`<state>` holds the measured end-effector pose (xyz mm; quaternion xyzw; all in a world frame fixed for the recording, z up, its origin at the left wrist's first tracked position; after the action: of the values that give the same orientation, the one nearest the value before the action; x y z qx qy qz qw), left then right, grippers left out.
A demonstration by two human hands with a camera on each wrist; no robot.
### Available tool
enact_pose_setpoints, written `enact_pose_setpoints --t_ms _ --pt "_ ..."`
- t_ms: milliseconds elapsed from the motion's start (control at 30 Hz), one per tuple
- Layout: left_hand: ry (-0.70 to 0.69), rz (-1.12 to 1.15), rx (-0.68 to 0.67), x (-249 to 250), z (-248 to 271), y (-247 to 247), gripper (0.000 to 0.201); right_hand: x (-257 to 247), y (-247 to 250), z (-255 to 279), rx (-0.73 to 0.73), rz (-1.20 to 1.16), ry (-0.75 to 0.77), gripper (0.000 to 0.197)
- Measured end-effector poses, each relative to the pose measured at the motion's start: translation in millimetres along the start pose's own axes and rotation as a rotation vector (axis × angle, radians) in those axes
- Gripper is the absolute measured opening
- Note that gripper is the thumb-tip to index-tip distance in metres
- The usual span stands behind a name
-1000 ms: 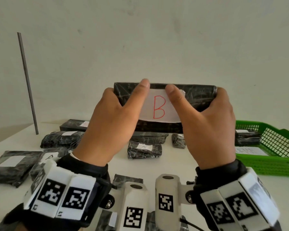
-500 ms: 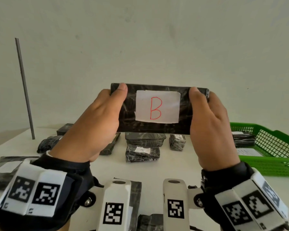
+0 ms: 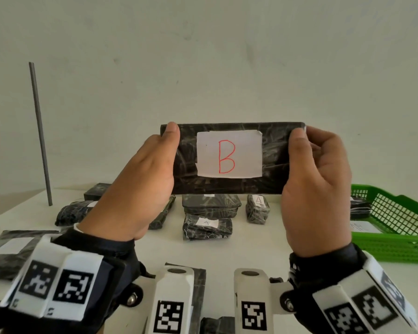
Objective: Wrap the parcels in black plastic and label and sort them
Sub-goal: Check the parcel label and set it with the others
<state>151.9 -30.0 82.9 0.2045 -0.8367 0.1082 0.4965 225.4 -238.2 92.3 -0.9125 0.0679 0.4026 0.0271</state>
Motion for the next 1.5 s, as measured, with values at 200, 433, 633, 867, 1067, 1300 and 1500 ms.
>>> enact_pose_setpoints --t_ms 200,433,633,867,1067,1300,1500 --pt "-0.118 0.144 -0.021 7 -2 -3 0.045 -4 -1 -2 -0.055 0.144 0.100 0.026" --pt "-0.231 0.176 0.034 12 0 -5 0.042 1 -7 -1 -0.122 0.167 0.067 0.027" --pt "-0.155 0.214 0.031 2 -2 -12 0.034 6 -6 2 -0.050 0.090 -0.040 0.030" --pt "-0.214 0.161 0.084 4 1 -15 0.038 3 -3 5 -0.020 0.095 -0.084 0.045" --pt "-0.252 0.150 0.075 9 3 -15 0.047 -6 -2 8 -0.009 0.116 -0.055 0.059" --pt "-0.242 0.113 0.035 10 2 -13 0.048 -5 -3 7 -0.070 0.175 -0.038 0.061" --pt "-0.200 0.141 -0.021 8 1 -12 0.046 -4 -2 5 -0.093 0.209 -0.019 0.065"
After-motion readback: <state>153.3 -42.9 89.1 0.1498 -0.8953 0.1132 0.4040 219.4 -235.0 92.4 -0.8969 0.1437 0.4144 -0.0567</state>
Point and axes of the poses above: each hand's wrist, its own z-axis away from the middle knuckle, its own y-axis out of the back of the hand, x = y × z, the point moved 6 cm from there along -z, towards the middle knuckle, and after that the axes turned 15 degrees about z, right-handed, at the moved point
